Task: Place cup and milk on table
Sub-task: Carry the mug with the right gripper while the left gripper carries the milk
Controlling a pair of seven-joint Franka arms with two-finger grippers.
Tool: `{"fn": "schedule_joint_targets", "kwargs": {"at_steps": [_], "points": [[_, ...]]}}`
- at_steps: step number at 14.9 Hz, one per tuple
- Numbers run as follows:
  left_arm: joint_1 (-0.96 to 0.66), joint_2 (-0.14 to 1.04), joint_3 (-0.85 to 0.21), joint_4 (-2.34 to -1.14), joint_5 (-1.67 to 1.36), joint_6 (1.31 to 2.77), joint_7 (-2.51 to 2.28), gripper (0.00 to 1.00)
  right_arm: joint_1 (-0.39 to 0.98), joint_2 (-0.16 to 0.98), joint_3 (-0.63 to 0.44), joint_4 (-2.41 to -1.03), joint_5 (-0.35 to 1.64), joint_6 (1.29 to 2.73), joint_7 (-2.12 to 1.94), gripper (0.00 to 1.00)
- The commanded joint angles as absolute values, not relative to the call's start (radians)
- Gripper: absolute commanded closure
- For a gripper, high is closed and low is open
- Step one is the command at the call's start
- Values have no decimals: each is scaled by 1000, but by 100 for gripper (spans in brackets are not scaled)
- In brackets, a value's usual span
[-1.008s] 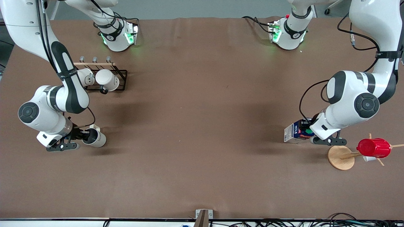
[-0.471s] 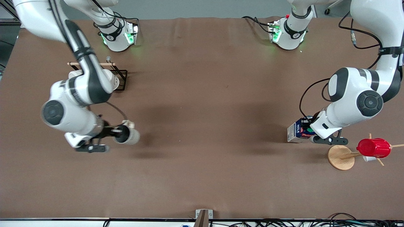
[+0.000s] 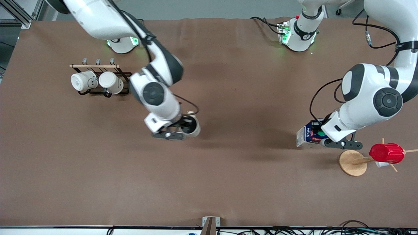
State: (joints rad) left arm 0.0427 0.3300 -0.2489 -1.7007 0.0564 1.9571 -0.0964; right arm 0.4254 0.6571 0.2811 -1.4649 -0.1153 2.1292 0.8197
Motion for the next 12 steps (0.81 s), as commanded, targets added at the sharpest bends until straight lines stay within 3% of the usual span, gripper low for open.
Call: {"fn": "schedule_joint_targets", "kwargs": {"at_steps": [1,5,8,10,12], "points": [[37,321,-293,-1668,64,1908,-155,70,492,745,279,-1385,-184,2181,920,100],[20,353,-380,-1632,61,1896,-260,70,511,778,279,-1388,-247,2203,937,98],[-50,394,-403,-1589,54,1896,-366,69,512,785,279,-1393,-253,2204,939,91],[-73,432,-414,-1583,52,1905,-408,69,511,787,279,-1393,-252,2204,939,73],[-123,449,-416,-1583,52,1917,-451,69,509,782,278,-1393,-250,2203,939,11]]}}
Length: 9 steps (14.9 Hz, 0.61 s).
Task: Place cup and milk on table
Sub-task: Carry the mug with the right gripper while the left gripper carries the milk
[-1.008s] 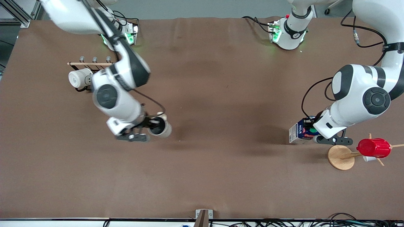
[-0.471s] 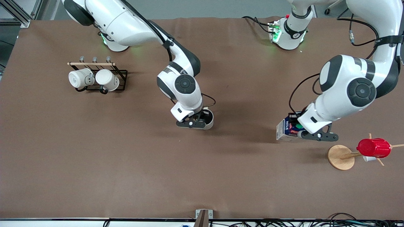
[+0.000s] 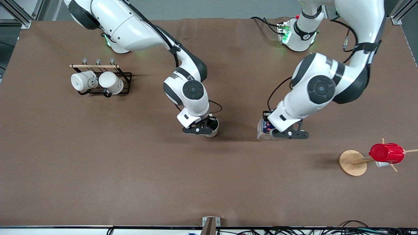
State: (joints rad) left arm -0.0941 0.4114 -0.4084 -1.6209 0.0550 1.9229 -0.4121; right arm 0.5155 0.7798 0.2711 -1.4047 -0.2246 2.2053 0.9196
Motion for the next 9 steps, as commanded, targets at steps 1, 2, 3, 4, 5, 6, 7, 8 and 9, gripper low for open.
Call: {"fn": "schedule_joint_targets", "kwargs": {"at_steps": [1,2,3,4,5,6,7,8,9], "points": [[-133,466,-416,-1580,52,1928,-466,69,503,778,279,-1391,-249,2200,937,0],[-138,482,-416,-1565,51,1937,-480,69,494,773,279,-1387,-244,2191,937,0],[-146,504,-417,-1540,43,1937,-498,69,485,755,279,-1387,-241,2187,936,0],[-172,515,-417,-1519,32,1937,-529,69,465,733,281,-1393,-241,2171,933,0],[-193,528,-416,-1502,32,1937,-569,69,450,697,279,-1393,-241,2122,936,0],[-216,534,-416,-1487,34,1937,-606,69,424,652,279,-1394,-241,2068,934,0],[-222,540,-414,-1477,34,1937,-624,69,387,606,279,-1394,-241,2027,930,0],[-224,549,-414,-1467,34,1937,-627,69,349,560,279,-1397,-241,1988,919,0],[-238,555,-414,-1462,34,1937,-637,69,306,517,279,-1399,-242,1959,914,0]]}}
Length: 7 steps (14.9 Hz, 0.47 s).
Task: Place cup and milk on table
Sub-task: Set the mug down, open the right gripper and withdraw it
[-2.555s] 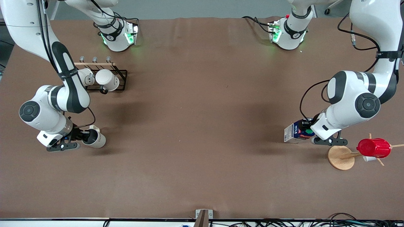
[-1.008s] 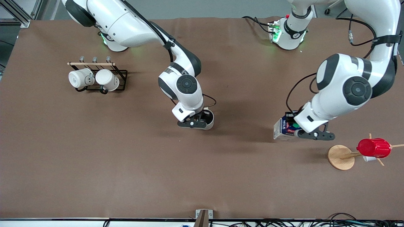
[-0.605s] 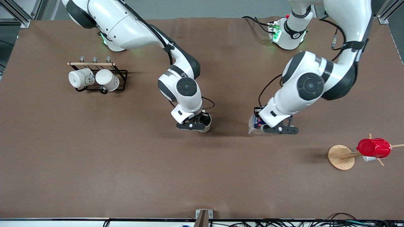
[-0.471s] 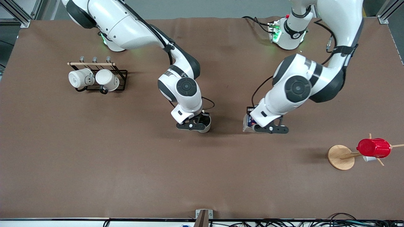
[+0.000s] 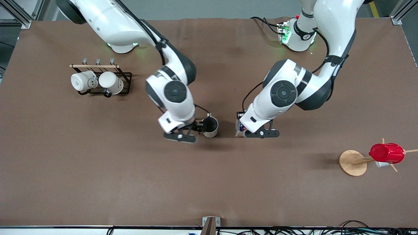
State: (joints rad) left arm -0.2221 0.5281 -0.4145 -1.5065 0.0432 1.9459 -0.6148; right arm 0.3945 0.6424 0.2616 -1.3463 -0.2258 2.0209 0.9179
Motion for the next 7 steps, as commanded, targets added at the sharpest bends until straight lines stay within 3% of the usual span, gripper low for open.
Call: {"fn": "schedule_joint_targets", "kwargs": {"at_steps": [1,7], "points": [[-258,558,-413,-1459,35,1937,-672,69,269,473,279,-1399,-242,1919,902,0],[-308,615,-405,-1404,41,1939,-752,69,17,269,279,-1399,-232,1743,783,0]]}}
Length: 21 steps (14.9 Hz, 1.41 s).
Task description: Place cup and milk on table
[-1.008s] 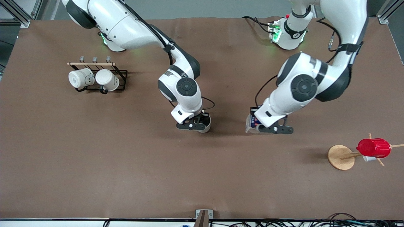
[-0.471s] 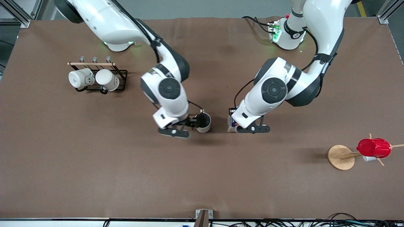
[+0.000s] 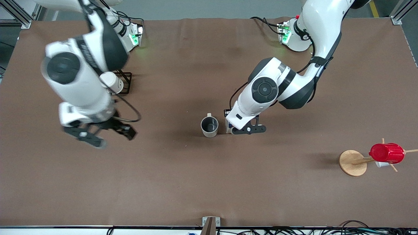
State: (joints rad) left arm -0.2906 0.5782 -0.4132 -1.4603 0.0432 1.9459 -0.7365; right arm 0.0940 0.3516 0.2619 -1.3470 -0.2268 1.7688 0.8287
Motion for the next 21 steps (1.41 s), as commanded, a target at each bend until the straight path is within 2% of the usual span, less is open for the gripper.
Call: {"fn": "schedule_joint_targets", "kwargs": {"at_steps": [1,3,7,8,10,11,16,19,21], "points": [[-310,626,-405,-1398,41,1940,-756,69,-17,246,278,-1399,-230,1729,747,0],[-311,652,-403,-1375,41,1948,-756,69,-52,198,249,-1396,-213,1680,645,0],[-324,675,-396,-1370,43,1982,-756,68,-52,98,74,-1396,-80,1573,415,0],[-328,683,-396,-1370,43,1985,-758,62,-54,86,33,-1394,-65,1550,343,0],[-339,684,-391,-1373,44,1985,-759,24,-52,74,-47,-1394,-5,1494,212,0],[-339,683,-391,-1373,46,1986,-759,0,-43,75,-66,-1399,1,1476,152,0],[-315,609,-382,-1370,46,1974,-744,0,5,67,-78,-1413,2,1474,111,0],[-256,500,-344,-1373,109,1968,-651,0,40,67,-133,-1413,2,1467,49,0],[-183,441,-344,-1371,139,1890,-554,0,40,67,-140,-1413,2,1463,44,0]]}}
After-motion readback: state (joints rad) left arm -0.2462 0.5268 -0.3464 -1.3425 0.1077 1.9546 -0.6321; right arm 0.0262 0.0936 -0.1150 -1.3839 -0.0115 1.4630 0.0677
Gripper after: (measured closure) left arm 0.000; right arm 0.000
